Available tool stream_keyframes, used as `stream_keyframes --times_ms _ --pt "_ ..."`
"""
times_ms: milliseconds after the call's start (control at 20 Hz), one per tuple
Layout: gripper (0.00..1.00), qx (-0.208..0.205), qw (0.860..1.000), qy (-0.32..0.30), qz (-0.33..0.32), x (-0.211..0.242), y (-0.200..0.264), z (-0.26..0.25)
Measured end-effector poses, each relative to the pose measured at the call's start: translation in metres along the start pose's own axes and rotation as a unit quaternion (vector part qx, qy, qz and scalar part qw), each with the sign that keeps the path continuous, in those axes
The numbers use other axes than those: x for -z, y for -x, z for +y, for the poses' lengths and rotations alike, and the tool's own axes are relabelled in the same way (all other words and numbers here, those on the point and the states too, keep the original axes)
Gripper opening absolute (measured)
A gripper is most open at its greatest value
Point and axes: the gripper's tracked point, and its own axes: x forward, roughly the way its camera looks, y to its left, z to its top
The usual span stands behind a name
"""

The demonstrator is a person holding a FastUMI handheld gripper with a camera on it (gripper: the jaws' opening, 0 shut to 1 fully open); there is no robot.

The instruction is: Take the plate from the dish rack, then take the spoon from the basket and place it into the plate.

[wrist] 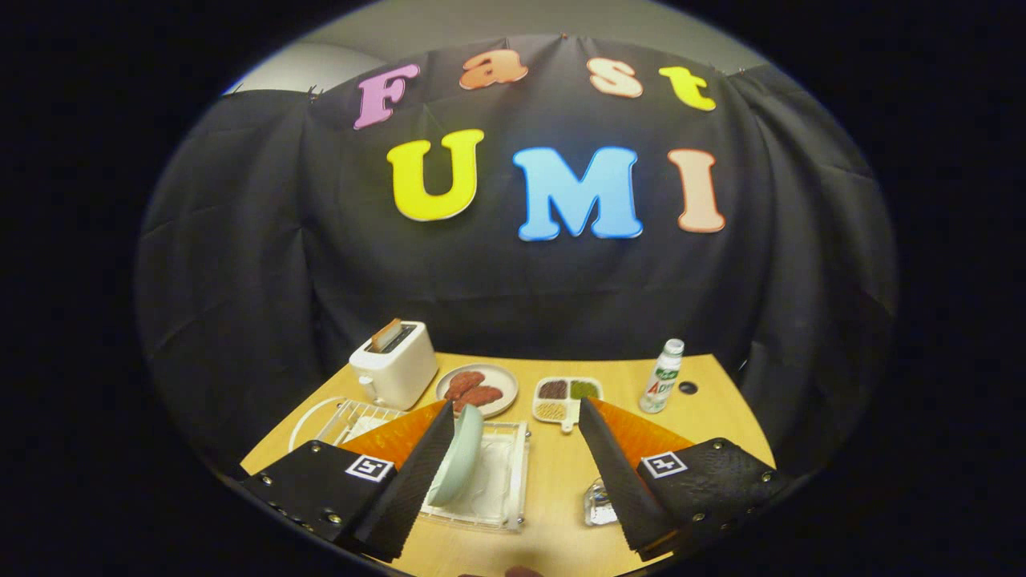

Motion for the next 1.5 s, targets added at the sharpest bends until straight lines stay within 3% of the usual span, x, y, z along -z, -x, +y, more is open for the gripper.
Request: stream_keyframes --times_ms 450,800,850,950,1000,1050,1150,1250,1300,1500 --pt "0.97 0.006 0.987 -0.051 0.155 0.042 -0.066 0.032" --pt "0.91 0.054 0.970 -0.063 0.228 0.068 -0.105 0.028" --pt "0.86 0.064 0.969 -0.063 0.232 0.072 -0.107 0.028" --pt "0.67 0.099 0.965 -0.057 0.238 0.080 -0.111 0.019" --pt "0.47 0.107 0.963 -0.055 0.242 0.084 -0.111 0.020" --pt "0.47 0.121 0.960 -0.050 0.248 0.086 -0.111 0.019" --pt "0.16 0.138 0.958 -0.028 0.249 0.083 -0.108 0.016" --pt "0.16 0.170 0.953 0.009 0.251 0.092 -0.117 0.003" --pt "0.04 0.178 0.950 0.035 0.254 0.086 -0.112 0.006" --pt "0.04 0.210 0.940 0.093 0.253 0.070 -0.110 0.015"
